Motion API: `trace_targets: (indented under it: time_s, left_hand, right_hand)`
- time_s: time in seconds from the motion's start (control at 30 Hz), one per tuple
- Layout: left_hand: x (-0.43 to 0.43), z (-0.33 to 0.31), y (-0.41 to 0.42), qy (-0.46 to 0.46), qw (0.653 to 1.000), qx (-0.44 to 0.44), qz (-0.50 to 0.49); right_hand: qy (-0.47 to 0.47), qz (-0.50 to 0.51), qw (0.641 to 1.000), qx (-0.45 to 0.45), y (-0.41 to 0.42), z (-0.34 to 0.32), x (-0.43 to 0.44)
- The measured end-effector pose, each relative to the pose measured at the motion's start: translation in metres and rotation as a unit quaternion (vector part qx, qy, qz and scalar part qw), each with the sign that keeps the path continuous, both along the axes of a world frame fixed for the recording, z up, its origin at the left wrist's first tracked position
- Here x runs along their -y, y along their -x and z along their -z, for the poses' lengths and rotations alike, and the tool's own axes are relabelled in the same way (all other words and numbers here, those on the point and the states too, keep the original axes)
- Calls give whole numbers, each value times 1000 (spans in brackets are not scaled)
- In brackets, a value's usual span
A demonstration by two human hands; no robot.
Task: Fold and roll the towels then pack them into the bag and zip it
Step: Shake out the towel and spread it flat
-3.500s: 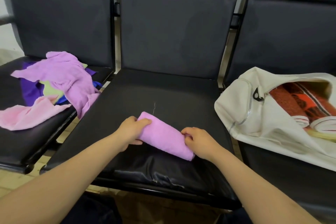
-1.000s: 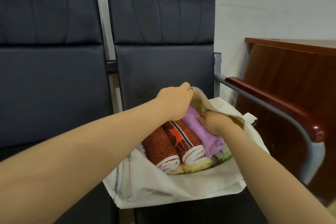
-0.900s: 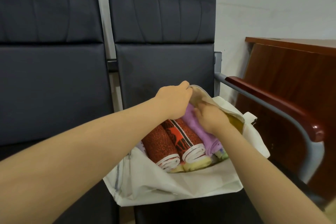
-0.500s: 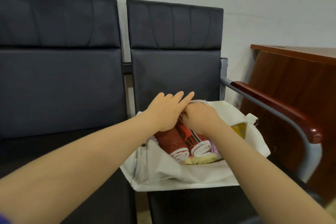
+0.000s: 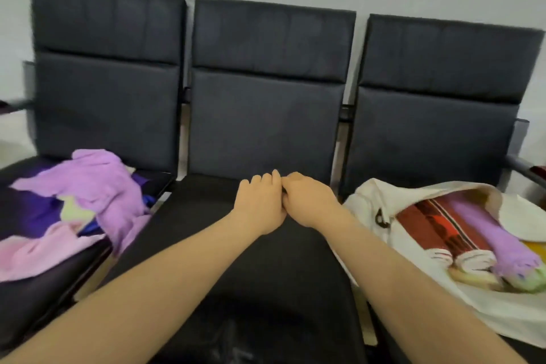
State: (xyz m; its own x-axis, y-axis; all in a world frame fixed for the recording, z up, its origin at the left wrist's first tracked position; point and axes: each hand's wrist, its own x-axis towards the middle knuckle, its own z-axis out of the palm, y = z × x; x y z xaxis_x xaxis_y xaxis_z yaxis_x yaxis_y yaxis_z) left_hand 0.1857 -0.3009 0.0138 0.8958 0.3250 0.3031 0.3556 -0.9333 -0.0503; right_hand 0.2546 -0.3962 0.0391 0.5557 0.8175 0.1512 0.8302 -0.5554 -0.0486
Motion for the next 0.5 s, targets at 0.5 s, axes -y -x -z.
trace_targets:
  time_s: [0.5]
  left_hand:
    - [-218, 118, 187, 156, 939, -32, -306]
  right_hand:
    - [144, -164, 971, -93, 154, 112, -248]
